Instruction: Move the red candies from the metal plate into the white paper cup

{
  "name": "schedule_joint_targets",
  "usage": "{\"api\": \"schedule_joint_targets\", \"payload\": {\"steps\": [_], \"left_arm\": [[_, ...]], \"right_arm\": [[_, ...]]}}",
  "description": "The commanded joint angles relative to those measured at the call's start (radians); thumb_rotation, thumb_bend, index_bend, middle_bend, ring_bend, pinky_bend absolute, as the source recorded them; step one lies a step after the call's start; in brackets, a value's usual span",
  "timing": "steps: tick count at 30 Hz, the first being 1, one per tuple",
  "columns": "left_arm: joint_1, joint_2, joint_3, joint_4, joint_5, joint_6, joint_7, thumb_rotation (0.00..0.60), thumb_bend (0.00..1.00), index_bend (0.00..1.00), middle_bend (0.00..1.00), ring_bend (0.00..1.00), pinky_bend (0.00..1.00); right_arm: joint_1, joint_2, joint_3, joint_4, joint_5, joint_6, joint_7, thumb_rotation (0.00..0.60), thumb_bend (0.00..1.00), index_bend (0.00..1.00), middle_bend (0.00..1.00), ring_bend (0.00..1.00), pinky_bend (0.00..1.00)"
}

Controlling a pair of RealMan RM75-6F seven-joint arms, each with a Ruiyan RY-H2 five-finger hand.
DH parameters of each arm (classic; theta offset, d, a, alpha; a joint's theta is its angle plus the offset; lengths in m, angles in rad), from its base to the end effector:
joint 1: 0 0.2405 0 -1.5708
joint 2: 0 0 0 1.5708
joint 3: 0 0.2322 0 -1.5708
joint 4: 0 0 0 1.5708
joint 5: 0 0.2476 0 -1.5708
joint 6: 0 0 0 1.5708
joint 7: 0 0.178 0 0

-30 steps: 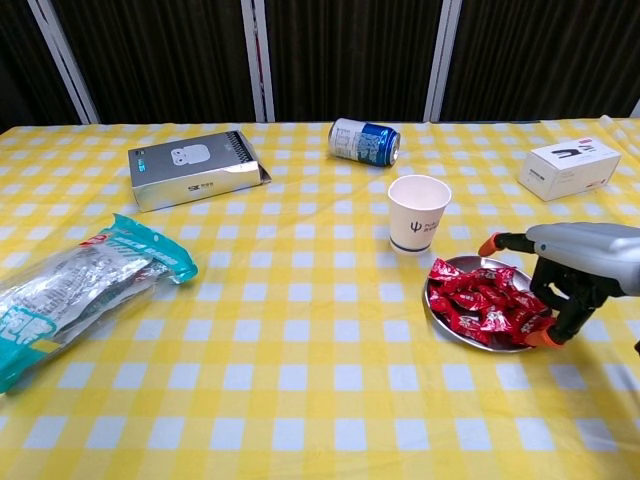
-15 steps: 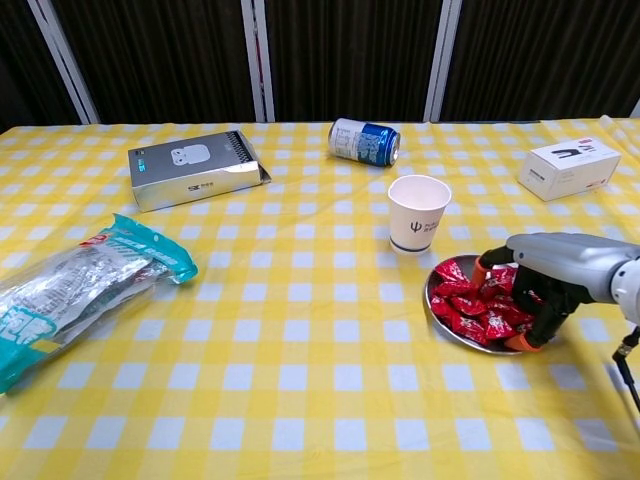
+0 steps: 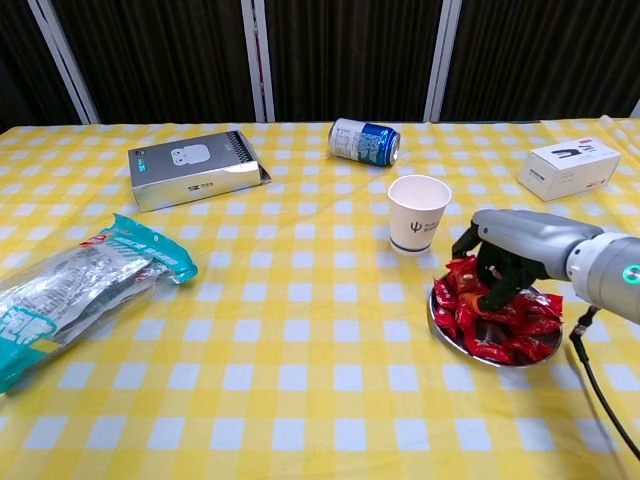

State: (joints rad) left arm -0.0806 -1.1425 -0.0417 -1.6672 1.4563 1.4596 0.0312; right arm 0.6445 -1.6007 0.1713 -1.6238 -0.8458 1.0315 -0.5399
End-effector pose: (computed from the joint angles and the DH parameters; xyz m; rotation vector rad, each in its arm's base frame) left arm -0.2983 0.2115 0.0976 -1.3550 -0.9884 -0.8971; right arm -0.1415 -0.3206 -0.0882 1.7417 -1.2059 0.7671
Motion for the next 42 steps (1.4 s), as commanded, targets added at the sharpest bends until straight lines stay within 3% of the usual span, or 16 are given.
{"api": "schedule_joint_targets", "payload": {"steps": [1, 8, 20, 26, 36, 42], "left_arm": [[-0.001, 0.001, -0.001, 0.000, -0.001, -0.001, -0.004, 0.600, 0.04, 0.00, 0.00, 0.00, 0.00], [-0.002, 0.006, -0.003, -0.001, -0.006, -0.006, -0.015, 0.600, 0.04, 0.00, 0.00, 0.00, 0.00], [-0.004, 0.008, 0.000, 0.005, -0.008, -0.015, -0.030, 0.600, 0.04, 0.00, 0.00, 0.00, 0.00], [-0.010, 0.012, -0.001, -0.005, -0.020, -0.031, -0.028, 0.600, 0.04, 0.00, 0.00, 0.00, 0.00], [-0.017, 0.022, -0.005, -0.027, -0.041, -0.051, -0.026, 0.600, 0.04, 0.00, 0.00, 0.00, 0.00], [-0.017, 0.030, -0.004, -0.034, -0.049, -0.058, -0.029, 0.600, 0.04, 0.00, 0.00, 0.00, 0.00]], "right_arm": [[0.007, -0.002, 0.010, -0.006, -0.009, 0.010, 0.003, 0.600, 0.56, 0.68, 0.83, 0.86, 0.96], [0.021, 0.023, 0.036, -0.051, 0.002, 0.035, -0.013, 0.600, 0.57, 0.68, 0.83, 0.86, 0.96], [0.084, 0.082, 0.132, -0.116, 0.094, 0.050, -0.048, 0.600, 0.57, 0.68, 0.83, 0.86, 0.96], [0.149, 0.077, 0.183, -0.069, 0.168, 0.024, -0.069, 0.600, 0.57, 0.68, 0.83, 0.86, 0.96], [0.234, 0.047, 0.211, 0.046, 0.249, -0.014, -0.091, 0.600, 0.57, 0.67, 0.83, 0.86, 0.96], [0.259, 0.035, 0.203, 0.103, 0.277, -0.028, -0.093, 0.600, 0.57, 0.52, 0.83, 0.86, 0.96]]}}
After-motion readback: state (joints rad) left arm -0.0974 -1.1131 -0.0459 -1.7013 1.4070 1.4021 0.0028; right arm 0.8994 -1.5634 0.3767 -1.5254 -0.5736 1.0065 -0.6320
